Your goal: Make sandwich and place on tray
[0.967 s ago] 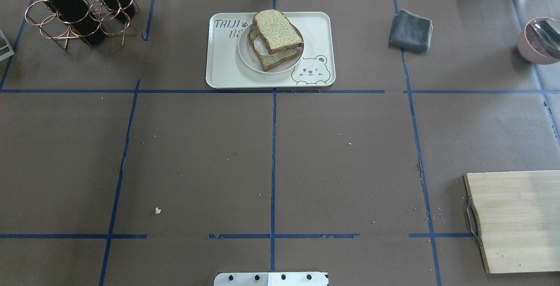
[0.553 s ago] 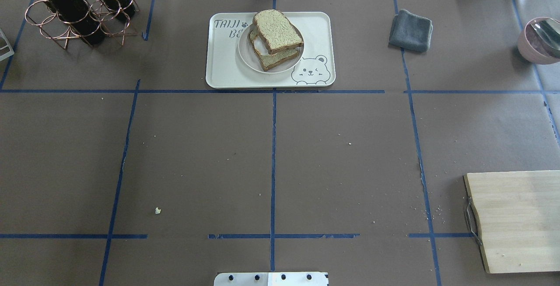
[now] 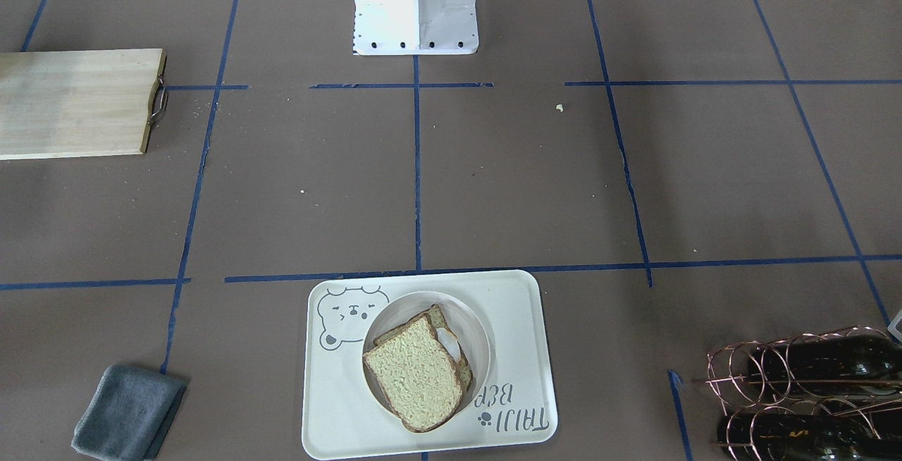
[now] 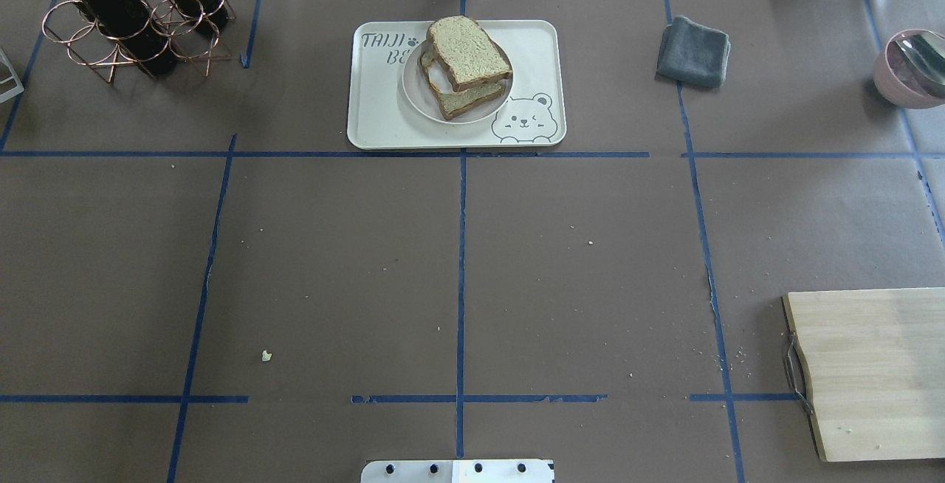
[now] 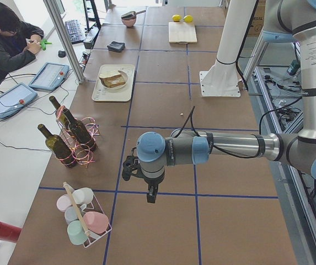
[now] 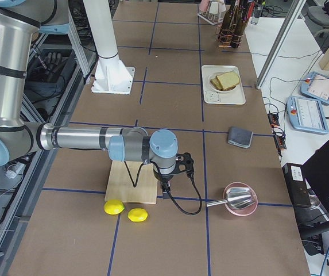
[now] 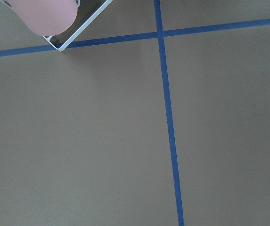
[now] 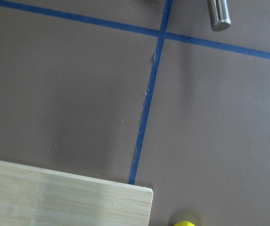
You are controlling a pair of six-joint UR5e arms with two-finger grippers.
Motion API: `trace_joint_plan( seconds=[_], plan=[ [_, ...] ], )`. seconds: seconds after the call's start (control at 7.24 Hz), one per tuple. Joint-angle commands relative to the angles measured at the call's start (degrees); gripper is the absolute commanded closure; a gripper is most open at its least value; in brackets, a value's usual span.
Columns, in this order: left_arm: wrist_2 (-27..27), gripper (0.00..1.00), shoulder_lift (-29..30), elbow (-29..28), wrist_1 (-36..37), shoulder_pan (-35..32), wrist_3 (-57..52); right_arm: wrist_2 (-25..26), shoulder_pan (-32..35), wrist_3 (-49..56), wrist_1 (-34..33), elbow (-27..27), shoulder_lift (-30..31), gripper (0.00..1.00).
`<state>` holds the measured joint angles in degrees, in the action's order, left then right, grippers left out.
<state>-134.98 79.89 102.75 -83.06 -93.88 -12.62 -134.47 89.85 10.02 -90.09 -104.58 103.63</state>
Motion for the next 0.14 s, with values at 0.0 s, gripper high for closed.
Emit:
trace_joint_plan(
  seconds=[0.0],
  plan=[
    [0.07,0.00,0.00,0.00,0.00,0.01,-0.04,0.00,-0.03,0.09,0.00,-0.01,0.08,0.00]
  ],
)
